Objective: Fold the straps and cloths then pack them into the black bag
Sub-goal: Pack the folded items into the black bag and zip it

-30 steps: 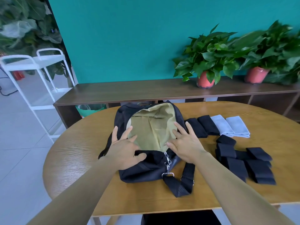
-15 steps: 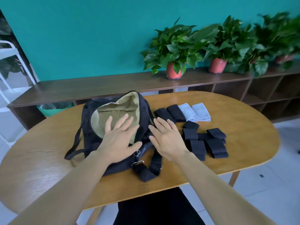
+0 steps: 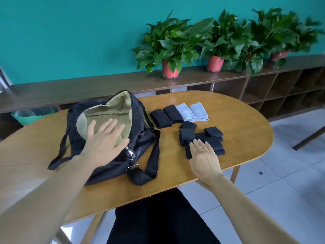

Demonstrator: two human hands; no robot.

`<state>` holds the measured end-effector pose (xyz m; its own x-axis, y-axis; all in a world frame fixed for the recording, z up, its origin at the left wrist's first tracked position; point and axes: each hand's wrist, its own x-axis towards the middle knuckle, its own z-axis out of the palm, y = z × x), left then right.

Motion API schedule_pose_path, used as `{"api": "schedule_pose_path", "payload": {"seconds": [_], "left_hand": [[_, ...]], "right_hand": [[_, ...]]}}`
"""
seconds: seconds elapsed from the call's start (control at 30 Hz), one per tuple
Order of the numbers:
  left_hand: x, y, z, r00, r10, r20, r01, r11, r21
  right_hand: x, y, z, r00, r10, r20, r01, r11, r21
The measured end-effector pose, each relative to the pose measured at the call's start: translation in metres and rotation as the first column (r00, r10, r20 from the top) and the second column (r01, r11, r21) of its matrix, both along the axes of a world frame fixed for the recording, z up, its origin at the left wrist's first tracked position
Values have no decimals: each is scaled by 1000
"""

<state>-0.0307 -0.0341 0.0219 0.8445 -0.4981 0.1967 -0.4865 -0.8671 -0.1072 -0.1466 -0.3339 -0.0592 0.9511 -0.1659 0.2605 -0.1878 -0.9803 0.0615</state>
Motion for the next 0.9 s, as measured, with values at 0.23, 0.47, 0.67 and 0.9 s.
{"api": "schedule_pose_path", "payload": {"seconds": [0.23,0.47,0.67,0.9], "left_hand": [[1,34,-6,998,11,-59,-10,1000,24],[1,38,-6,996,0,-86,4,999,50],[-1,41,-4,996,6,-84,1,997,81],[4,51,-5,997,6,-80,0,997,73]], "right_hand": [[4,-5,-4,999,18,35,-18,1000,18],[4,5,9,995,35,96,-33,999,-24],[2,16,24,998,-51,-46,47,995,-88],[-3,15,19,978,33,208,0,988,-155]]}}
